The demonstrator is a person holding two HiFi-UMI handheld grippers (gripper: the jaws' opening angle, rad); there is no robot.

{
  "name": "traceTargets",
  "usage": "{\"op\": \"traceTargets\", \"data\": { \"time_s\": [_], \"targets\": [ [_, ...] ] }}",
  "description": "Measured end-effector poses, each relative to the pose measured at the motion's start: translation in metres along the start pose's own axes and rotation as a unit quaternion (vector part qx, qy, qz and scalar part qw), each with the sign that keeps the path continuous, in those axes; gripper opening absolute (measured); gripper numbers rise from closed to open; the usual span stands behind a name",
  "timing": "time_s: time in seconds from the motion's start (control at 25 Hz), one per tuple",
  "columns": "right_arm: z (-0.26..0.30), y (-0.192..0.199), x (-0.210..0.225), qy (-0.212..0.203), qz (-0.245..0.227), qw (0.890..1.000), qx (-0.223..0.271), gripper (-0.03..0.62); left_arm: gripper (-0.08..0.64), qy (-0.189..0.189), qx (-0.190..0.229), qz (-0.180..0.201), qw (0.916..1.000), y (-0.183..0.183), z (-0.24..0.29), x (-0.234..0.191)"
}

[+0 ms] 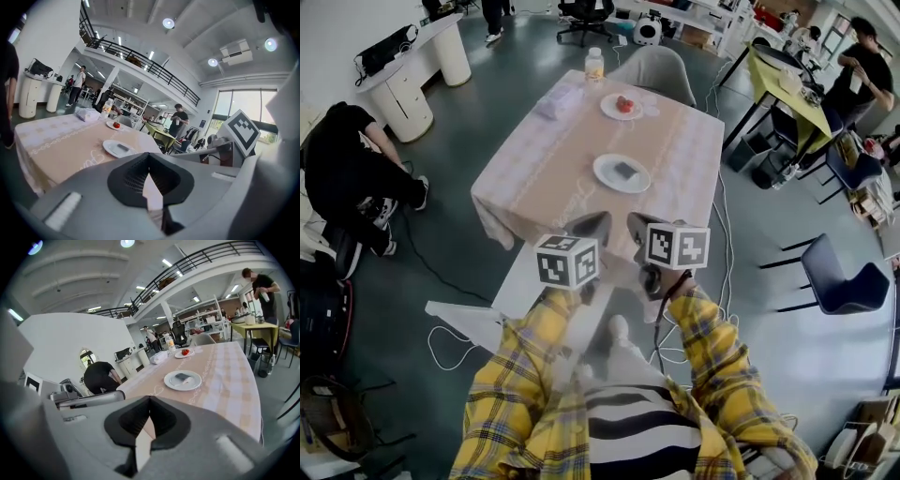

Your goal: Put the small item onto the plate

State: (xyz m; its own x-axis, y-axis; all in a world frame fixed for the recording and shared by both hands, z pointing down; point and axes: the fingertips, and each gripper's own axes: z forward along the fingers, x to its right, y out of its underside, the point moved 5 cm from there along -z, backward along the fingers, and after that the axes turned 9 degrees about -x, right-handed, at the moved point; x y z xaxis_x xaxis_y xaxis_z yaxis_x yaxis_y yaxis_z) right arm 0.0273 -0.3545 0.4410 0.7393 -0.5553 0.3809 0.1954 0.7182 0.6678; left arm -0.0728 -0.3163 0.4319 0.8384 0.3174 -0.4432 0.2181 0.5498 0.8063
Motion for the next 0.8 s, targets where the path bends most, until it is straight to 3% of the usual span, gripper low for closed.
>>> {"op": "traceTargets", "data": {
  "time_s": [0.32, 0.56, 0.8],
  "targets": [
    [-0.036, 0.043, -0.031, 0.016, -0.003, 0.999, 0.029, 0.002, -0.009, 0.023, 0.004, 0.043, 0.9988, 0.021, -0.044, 0.029],
    [-0.065, 0.073, -0.052, 0.030, -0.008, 0.998, 0.050, 0.002, -0.009, 0.041, 0.030, 0.036, 0.9981, 0.048, -0.078, 0.051],
    [-0.079, 0.109, -0.071, 0.018, 0.013, 0.998, 0.066, 0.002, -0.009, 0.043, 0.028, 0.038, 0.9980, 0.086, -0.094, 0.061]
  ]
}}
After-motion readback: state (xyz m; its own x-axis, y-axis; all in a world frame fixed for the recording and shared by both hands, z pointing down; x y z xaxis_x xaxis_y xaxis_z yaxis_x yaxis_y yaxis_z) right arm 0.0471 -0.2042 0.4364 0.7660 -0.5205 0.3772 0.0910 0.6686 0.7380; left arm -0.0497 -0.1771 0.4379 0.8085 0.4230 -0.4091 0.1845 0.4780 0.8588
